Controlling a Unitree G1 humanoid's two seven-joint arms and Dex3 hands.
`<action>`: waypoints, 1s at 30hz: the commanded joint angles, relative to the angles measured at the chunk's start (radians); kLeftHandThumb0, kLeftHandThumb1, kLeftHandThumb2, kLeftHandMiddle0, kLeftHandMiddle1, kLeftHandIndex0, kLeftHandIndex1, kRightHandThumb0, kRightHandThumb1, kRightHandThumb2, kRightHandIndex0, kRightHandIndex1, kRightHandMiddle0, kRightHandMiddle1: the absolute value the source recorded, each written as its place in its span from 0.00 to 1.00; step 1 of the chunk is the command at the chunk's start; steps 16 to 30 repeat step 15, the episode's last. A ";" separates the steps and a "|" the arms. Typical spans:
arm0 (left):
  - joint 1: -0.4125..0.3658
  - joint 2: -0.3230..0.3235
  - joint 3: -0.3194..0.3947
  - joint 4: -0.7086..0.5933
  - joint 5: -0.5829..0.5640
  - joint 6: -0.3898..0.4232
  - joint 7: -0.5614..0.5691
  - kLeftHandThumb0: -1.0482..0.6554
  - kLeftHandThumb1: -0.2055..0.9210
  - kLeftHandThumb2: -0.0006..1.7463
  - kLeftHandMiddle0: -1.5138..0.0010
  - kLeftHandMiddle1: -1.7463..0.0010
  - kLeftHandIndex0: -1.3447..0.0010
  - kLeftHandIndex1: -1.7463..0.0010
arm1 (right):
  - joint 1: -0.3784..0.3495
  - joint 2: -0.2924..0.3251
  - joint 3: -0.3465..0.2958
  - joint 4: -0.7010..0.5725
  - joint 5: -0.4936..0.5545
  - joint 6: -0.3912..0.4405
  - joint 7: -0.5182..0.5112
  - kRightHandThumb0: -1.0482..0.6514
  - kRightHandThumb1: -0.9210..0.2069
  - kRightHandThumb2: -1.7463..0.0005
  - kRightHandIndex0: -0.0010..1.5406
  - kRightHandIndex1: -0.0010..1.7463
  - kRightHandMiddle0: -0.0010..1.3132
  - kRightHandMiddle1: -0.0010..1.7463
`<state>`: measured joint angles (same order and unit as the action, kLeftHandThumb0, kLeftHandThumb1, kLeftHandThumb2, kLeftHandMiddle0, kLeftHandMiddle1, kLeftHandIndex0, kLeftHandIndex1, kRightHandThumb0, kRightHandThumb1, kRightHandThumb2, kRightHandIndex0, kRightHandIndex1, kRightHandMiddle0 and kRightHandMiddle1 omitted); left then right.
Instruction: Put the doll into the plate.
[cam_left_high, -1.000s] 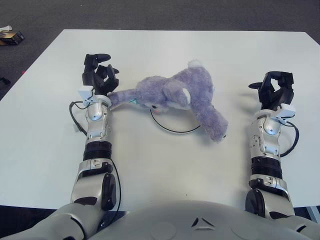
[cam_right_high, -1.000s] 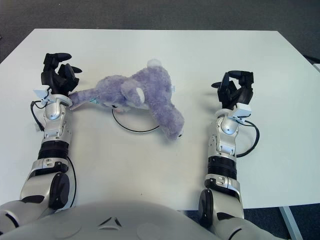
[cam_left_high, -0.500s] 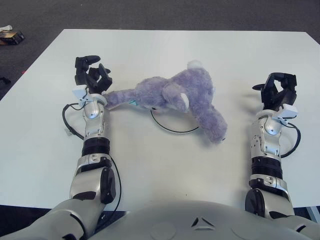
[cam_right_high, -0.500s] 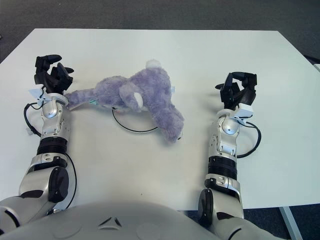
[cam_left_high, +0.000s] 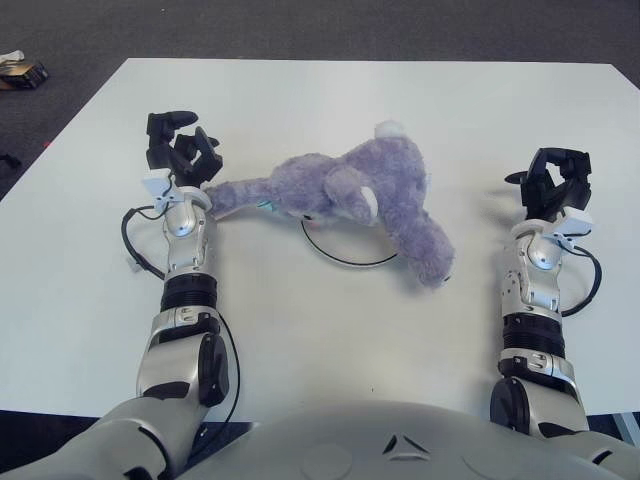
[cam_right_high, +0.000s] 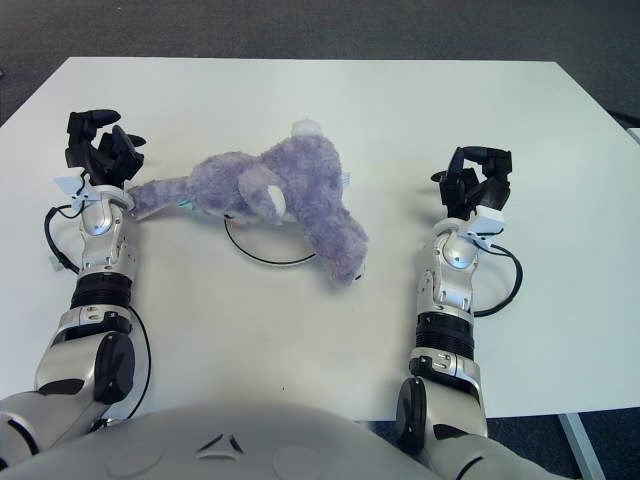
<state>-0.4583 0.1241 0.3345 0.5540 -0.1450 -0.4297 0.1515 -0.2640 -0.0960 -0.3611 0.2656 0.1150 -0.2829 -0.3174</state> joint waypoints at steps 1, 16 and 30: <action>-0.002 0.013 -0.002 0.004 0.007 0.010 0.004 0.61 0.64 0.58 0.63 0.10 0.80 0.00 | -0.002 -0.006 -0.002 -0.003 -0.009 0.013 -0.004 0.41 0.00 0.79 0.43 0.94 0.28 0.91; 0.006 0.021 -0.008 -0.001 -0.011 0.019 -0.033 0.61 0.64 0.59 0.63 0.11 0.80 0.00 | 0.007 -0.024 0.014 -0.014 -0.035 0.052 0.015 0.41 0.00 0.78 0.43 0.96 0.27 0.92; 0.006 0.021 -0.008 -0.001 -0.011 0.019 -0.033 0.61 0.64 0.59 0.63 0.11 0.80 0.00 | 0.007 -0.024 0.014 -0.014 -0.035 0.052 0.015 0.41 0.00 0.78 0.43 0.96 0.27 0.92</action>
